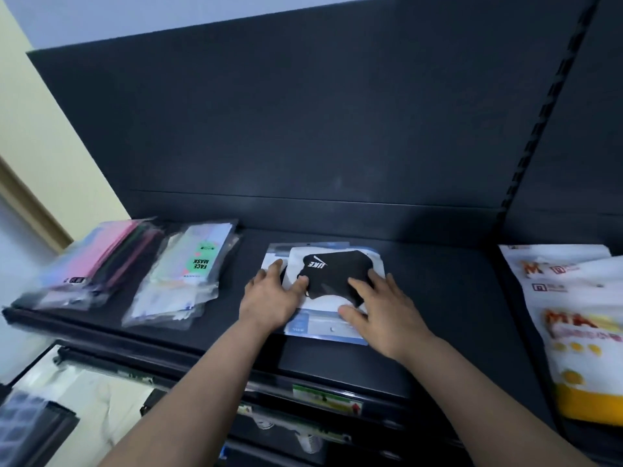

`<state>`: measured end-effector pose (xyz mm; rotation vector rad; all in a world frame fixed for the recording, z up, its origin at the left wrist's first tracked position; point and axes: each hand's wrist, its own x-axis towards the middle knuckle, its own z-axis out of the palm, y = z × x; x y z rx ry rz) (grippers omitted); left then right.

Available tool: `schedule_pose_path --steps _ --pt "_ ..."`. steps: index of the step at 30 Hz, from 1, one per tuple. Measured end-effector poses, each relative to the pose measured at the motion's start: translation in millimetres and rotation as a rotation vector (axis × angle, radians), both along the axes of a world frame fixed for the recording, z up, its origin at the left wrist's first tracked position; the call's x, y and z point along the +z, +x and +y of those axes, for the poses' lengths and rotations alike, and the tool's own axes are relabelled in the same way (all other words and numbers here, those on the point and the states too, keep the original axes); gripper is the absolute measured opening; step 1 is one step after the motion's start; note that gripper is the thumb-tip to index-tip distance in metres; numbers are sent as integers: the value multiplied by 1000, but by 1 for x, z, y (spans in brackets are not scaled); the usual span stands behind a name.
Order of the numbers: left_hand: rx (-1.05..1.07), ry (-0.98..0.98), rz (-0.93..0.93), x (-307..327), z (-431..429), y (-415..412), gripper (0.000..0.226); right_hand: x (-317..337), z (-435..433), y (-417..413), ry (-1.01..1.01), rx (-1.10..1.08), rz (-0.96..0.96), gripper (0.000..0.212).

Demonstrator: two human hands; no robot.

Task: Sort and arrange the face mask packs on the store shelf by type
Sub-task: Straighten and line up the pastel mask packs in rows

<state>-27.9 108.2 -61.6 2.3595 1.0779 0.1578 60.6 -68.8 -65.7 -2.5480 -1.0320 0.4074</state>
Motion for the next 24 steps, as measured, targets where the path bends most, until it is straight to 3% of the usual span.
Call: schedule_pose_path --steps 7,13,20,24 --pt "-199 5 47 0 -57 37 68 5 -44 16 -42 -230 -137 47" --pt "-335 -20 65 -1 -116 66 70 17 -89 32 -159 -287 -193 55" --pt "-356 155 58 15 -112 58 39 25 -78 32 -53 -160 -350 45" --pt "-274 239 123 28 -71 26 35 28 -38 18 -50 -17 -382 44"
